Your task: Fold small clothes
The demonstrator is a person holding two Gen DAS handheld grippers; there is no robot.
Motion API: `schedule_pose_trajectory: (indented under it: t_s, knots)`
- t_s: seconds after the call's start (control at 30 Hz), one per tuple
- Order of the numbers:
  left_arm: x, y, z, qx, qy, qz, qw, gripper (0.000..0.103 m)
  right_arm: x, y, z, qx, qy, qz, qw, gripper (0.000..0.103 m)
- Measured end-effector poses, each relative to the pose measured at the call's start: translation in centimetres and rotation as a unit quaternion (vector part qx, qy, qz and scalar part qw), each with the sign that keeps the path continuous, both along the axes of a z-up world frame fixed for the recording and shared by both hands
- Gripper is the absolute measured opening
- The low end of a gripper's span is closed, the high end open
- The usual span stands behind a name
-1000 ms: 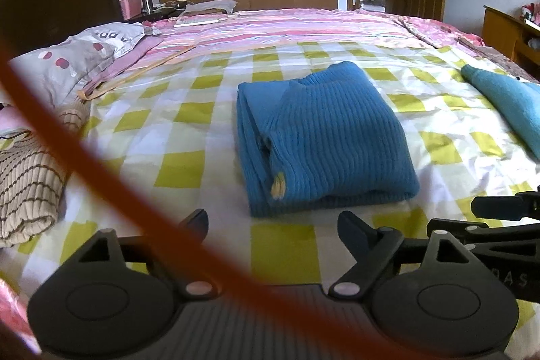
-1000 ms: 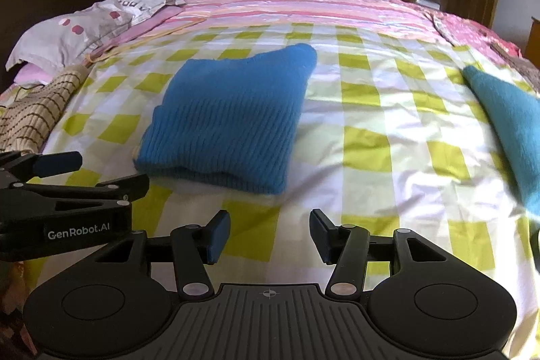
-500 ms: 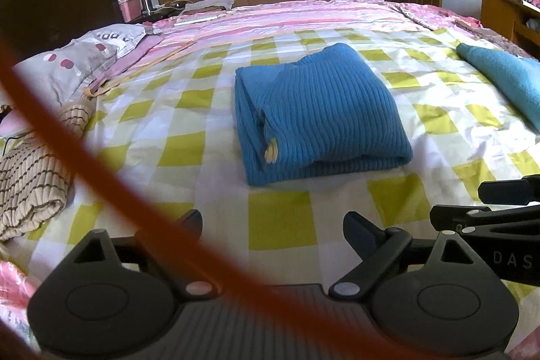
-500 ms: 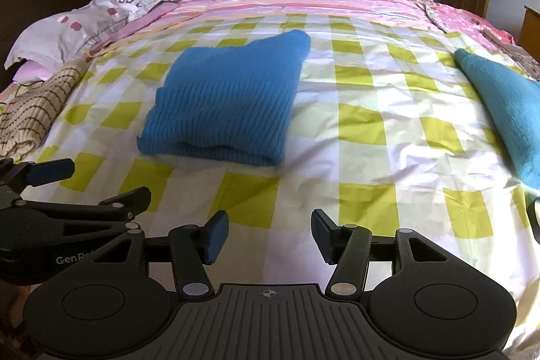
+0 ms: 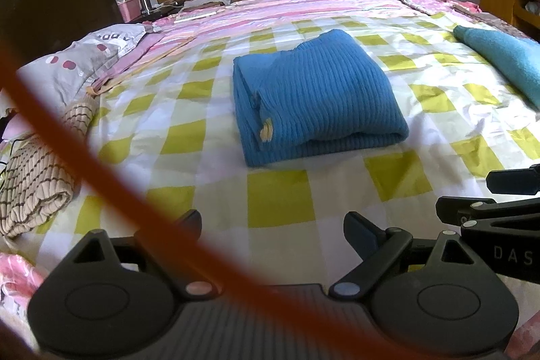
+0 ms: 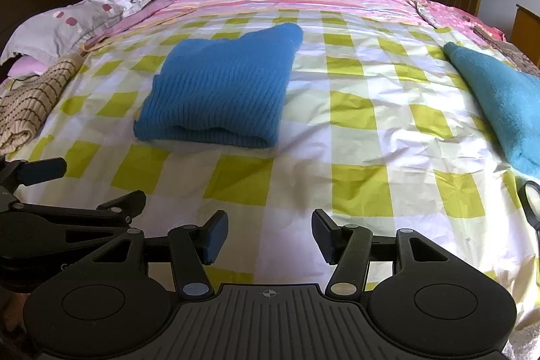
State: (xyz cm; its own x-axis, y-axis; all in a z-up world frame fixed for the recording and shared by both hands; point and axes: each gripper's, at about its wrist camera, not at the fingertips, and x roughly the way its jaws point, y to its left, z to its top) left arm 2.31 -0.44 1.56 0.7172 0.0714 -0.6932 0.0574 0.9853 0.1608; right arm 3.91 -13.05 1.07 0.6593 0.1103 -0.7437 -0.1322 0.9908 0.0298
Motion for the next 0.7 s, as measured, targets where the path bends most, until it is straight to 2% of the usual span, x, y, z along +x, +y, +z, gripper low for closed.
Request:
schedule_pose_trajectory:
  t_s: [0.7]
  knots:
    - [-1.1, 0.3, -0.5, 0.002, 0.007, 0.005, 1.0, 0.096, -0.9, 0.7, -0.4, -0.004, -0.001, -0.001, 1.0, 0.055]
